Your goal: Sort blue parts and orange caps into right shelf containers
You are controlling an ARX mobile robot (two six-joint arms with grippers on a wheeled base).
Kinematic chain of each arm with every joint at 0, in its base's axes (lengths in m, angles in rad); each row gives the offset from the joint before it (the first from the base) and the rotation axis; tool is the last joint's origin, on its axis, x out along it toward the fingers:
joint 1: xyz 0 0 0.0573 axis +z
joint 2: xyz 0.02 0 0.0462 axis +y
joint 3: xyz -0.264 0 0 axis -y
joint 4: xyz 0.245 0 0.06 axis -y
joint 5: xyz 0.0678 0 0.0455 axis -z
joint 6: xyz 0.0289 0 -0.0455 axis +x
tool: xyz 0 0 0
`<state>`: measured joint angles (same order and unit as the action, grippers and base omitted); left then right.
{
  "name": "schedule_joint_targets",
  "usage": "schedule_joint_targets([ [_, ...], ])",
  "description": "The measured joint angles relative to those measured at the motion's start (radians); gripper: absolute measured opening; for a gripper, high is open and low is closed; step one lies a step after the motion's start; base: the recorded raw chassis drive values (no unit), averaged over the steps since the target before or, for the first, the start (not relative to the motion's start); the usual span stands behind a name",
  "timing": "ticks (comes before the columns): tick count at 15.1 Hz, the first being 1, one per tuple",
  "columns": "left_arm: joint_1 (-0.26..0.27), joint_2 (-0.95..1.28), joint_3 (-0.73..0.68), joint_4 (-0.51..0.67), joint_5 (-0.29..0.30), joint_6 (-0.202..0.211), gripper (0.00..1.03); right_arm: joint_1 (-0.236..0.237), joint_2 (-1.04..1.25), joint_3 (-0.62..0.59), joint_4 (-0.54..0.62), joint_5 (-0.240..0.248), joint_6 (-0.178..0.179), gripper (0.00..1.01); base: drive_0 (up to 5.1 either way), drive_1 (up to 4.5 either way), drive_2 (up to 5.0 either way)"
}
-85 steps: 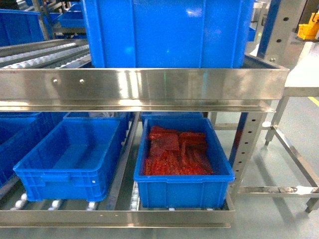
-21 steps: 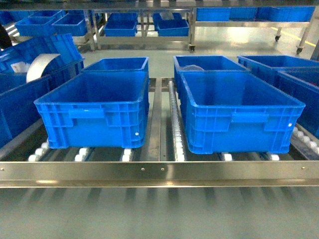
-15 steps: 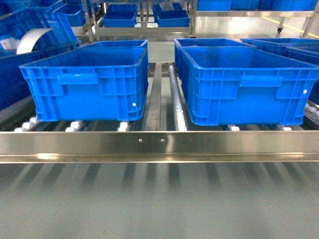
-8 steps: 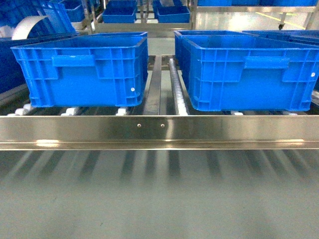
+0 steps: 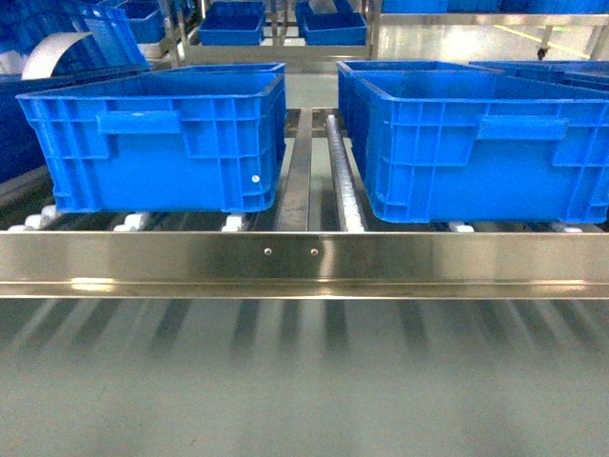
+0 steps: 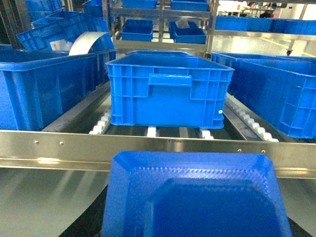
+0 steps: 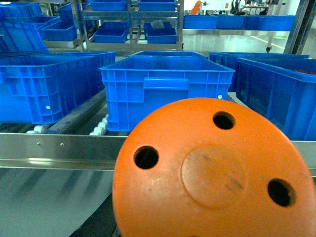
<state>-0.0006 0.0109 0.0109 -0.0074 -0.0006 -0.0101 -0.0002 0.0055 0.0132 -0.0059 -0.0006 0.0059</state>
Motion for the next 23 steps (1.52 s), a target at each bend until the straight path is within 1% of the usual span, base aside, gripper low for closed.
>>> schedule_joint_targets([
  [15,0.0,0.0,0.0,0.0,0.001,0.0,0.42,0.0,0.0,0.0,0.0,0.0,0.0,0.45,0.1,4.31,-4.2],
  [23,0.0,0.0,0.0,0.0,0.0,0.0,0.42,0.0,0.0,0.0,0.0,0.0,0.0,0.45,0.0,0.0,0.0],
])
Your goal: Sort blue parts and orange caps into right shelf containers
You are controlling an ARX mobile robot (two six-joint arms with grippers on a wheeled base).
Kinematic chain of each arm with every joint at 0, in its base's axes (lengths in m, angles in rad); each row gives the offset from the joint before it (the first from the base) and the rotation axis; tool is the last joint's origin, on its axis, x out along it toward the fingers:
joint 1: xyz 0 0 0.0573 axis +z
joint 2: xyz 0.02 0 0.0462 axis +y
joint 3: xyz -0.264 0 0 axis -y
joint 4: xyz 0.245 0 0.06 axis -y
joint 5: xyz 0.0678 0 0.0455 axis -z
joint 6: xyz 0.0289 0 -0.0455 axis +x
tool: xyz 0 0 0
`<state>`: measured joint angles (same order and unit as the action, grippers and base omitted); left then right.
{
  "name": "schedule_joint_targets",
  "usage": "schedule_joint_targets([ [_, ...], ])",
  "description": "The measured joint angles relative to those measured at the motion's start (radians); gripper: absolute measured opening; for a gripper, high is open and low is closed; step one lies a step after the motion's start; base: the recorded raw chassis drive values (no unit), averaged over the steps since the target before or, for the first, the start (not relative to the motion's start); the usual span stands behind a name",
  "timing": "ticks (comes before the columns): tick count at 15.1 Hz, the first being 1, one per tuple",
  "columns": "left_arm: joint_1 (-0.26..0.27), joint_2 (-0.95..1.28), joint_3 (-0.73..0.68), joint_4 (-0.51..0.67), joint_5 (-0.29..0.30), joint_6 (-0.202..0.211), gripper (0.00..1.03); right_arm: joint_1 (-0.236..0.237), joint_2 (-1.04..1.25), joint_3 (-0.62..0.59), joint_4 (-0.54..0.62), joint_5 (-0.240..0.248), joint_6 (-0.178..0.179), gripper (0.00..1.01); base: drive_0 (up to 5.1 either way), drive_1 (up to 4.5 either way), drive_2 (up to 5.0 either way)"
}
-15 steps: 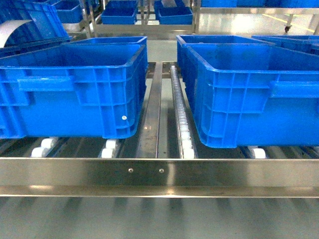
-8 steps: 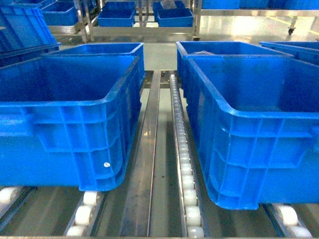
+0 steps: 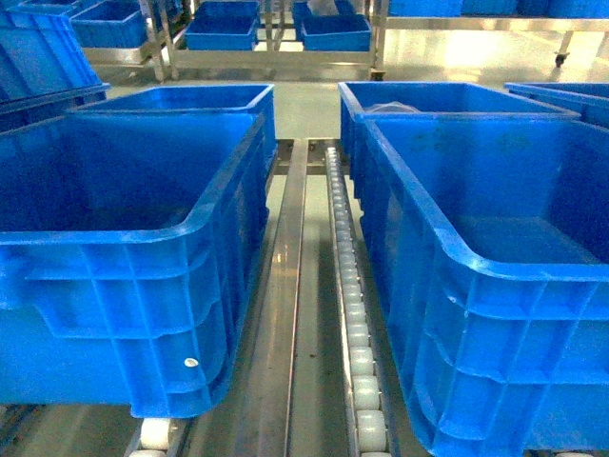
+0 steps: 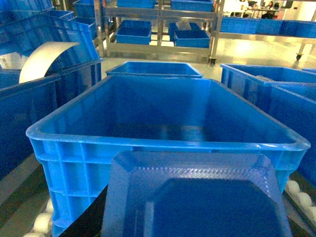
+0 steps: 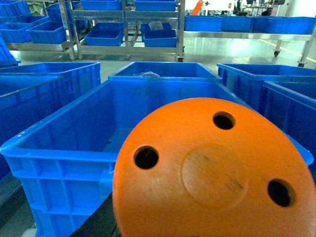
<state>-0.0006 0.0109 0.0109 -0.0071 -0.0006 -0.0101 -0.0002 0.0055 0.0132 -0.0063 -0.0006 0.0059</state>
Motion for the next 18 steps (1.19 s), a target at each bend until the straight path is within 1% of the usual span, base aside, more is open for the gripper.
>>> schedule_joint_targets([
  [18,0.0,0.0,0.0,0.0,0.0,0.0,0.42,0.0,0.0,0.0,0.0,0.0,0.0,0.45,0.0,0.0,0.0],
])
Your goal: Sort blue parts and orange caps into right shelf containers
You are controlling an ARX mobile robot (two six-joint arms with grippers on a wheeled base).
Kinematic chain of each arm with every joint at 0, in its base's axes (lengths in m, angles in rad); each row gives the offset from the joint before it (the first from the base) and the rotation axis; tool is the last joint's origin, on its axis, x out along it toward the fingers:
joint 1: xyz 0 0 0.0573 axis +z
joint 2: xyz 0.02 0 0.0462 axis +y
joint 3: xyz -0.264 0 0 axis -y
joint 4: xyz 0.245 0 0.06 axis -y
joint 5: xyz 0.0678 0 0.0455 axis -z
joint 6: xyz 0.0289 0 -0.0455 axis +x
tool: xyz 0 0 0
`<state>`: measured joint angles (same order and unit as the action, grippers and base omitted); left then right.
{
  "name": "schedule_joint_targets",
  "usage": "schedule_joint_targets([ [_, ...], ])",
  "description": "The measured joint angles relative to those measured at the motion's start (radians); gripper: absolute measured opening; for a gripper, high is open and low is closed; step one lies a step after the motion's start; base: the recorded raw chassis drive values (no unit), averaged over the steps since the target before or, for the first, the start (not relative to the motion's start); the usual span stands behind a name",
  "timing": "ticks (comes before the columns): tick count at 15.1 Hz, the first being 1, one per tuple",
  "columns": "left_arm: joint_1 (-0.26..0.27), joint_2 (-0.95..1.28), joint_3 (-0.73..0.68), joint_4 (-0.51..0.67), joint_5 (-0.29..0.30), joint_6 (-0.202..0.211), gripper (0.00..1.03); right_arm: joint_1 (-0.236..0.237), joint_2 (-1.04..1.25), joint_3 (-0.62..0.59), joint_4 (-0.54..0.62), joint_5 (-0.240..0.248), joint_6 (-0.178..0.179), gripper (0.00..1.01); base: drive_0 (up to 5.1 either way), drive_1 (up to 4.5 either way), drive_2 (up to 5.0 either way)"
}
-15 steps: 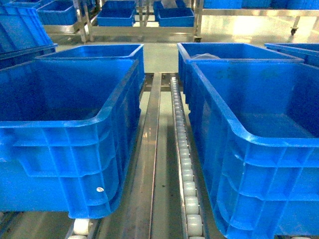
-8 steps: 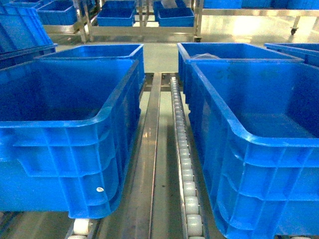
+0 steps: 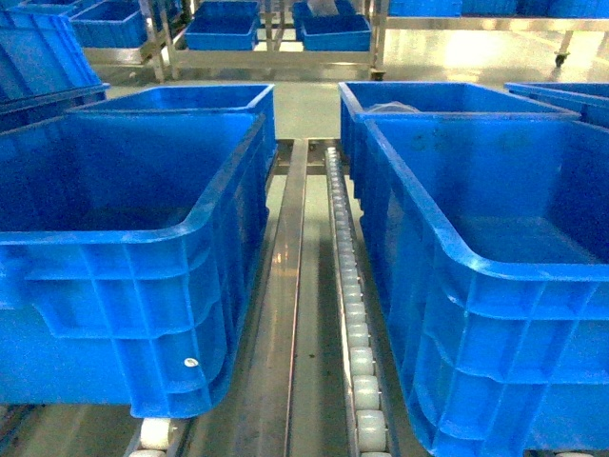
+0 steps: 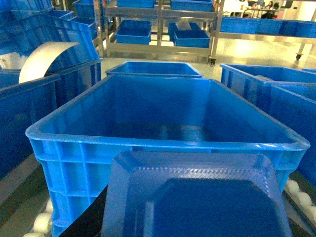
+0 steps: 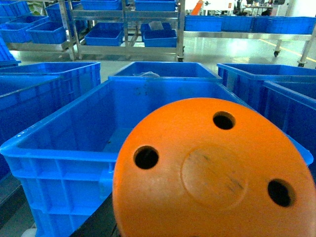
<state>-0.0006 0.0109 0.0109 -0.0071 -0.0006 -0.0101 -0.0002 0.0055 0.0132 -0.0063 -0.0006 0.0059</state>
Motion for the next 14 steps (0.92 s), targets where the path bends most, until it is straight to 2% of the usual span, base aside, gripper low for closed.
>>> schedule_joint_targets([
  [13,0.0,0.0,0.0,0.0,0.0,0.0,0.42,0.0,0.0,0.0,0.0,0.0,0.0,0.45,0.0,0.0,0.0],
  [14,-0.021,-0.007,-0.005,0.069,-0.055,0.018,0.42,-0.001,-0.001,-0.001,0.011,-0.005,-0.003,0.45,0.0,0.0,0.0],
])
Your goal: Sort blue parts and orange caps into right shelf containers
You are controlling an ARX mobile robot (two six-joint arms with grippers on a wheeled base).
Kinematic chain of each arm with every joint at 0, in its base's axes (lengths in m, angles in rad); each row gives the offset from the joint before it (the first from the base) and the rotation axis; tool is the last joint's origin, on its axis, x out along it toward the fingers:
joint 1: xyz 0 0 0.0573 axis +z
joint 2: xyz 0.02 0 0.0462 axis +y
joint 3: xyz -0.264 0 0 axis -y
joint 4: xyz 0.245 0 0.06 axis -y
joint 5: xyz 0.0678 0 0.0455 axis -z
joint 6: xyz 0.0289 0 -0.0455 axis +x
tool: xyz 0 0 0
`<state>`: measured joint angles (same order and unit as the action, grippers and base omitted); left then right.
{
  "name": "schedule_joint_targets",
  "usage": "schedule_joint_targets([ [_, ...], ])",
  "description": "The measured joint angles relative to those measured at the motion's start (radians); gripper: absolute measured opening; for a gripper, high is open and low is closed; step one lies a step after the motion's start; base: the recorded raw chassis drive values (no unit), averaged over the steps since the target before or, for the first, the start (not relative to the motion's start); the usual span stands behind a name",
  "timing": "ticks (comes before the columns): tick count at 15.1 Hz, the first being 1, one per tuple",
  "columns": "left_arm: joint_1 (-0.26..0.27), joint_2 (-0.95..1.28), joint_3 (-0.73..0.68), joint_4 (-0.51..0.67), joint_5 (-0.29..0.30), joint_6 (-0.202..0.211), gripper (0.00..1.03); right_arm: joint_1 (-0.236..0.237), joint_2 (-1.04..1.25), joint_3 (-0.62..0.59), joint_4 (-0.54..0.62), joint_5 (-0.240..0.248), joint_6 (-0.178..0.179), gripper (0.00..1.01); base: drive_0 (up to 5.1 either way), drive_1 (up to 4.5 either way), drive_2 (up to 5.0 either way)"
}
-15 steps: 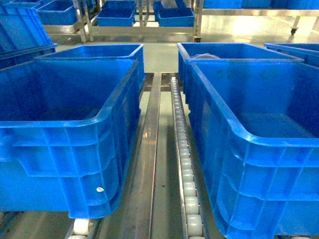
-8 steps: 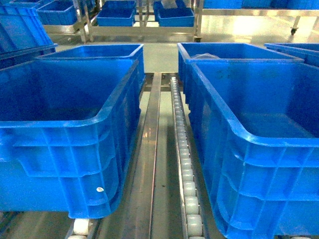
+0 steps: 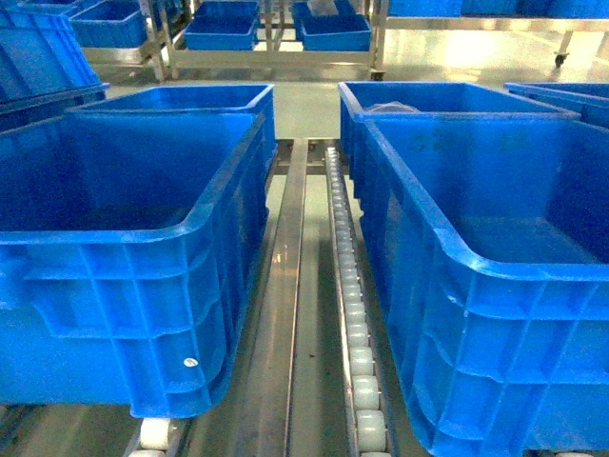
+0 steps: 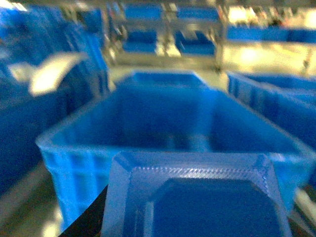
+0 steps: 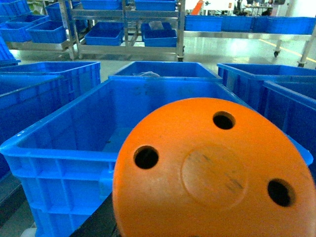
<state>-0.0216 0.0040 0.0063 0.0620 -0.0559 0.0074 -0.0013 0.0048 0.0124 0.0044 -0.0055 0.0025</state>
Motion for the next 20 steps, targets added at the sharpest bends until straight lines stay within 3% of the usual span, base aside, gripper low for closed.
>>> schedule_joint_targets([
  [1,-0.067,0.023,-0.007,0.25,-0.129,0.039,0.42,-0.025,-0.006,-0.007,0.18,-0.093,-0.04,0.45,0.0,0.0,0.0],
  [2,-0.078,0.132,-0.006,0.419,-0.166,0.051,0.42,-0.016,0.028,-0.006,0.349,-0.136,-0.066,0.45,0.0,0.0,0.0],
  [7,-0.027,0.494,0.008,0.753,-0.099,0.045,0.42,0.008,0.34,0.003,0.64,-0.145,-0.074,0.45,0.0,0.0,0.0],
  [9,0.047,0.92,0.193,1.006,0.0,0.014,0.42,0.039,0.756,0.14,0.903,-0.141,-0.054,0.45,0.0,0.0,0.0],
  [10,0.064,1.116,0.353,0.998,0.009,0.009,0.42,0.072,0.953,0.278,0.982,-0.122,-0.051,0.45,0.0,0.0,0.0],
  [11,0.07,1.28,0.481,0.937,0.009,0.0,0.42,0.097,1.115,0.393,0.983,-0.087,-0.052,0.45,0.0,0.0,0.0],
  [14,0.063,1.651,0.8,0.702,-0.011,-0.008,0.42,0.116,1.575,0.663,0.906,0.027,-0.048,0.45,0.0,0.0,0.0],
  [15,0.054,1.65,0.817,0.709,-0.006,-0.006,0.5,0.123,1.602,0.679,0.901,0.054,-0.05,0.45,0.0,0.0,0.0],
  [18,0.027,1.579,0.822,0.708,-0.012,0.001,0.87,0.138,1.58,0.695,0.879,0.093,-0.045,0.79,0.0,0.0,0.0],
  [19,0.024,1.584,0.805,0.724,0.02,-0.001,0.88,0.13,1.543,0.642,0.885,0.122,-0.028,0.65,0.0,0.0,0.0],
  [20,0.025,1.546,0.724,0.757,0.042,-0.002,0.76,0.12,1.48,0.558,0.911,0.118,-0.021,0.52,0.0,0.0,0.0],
])
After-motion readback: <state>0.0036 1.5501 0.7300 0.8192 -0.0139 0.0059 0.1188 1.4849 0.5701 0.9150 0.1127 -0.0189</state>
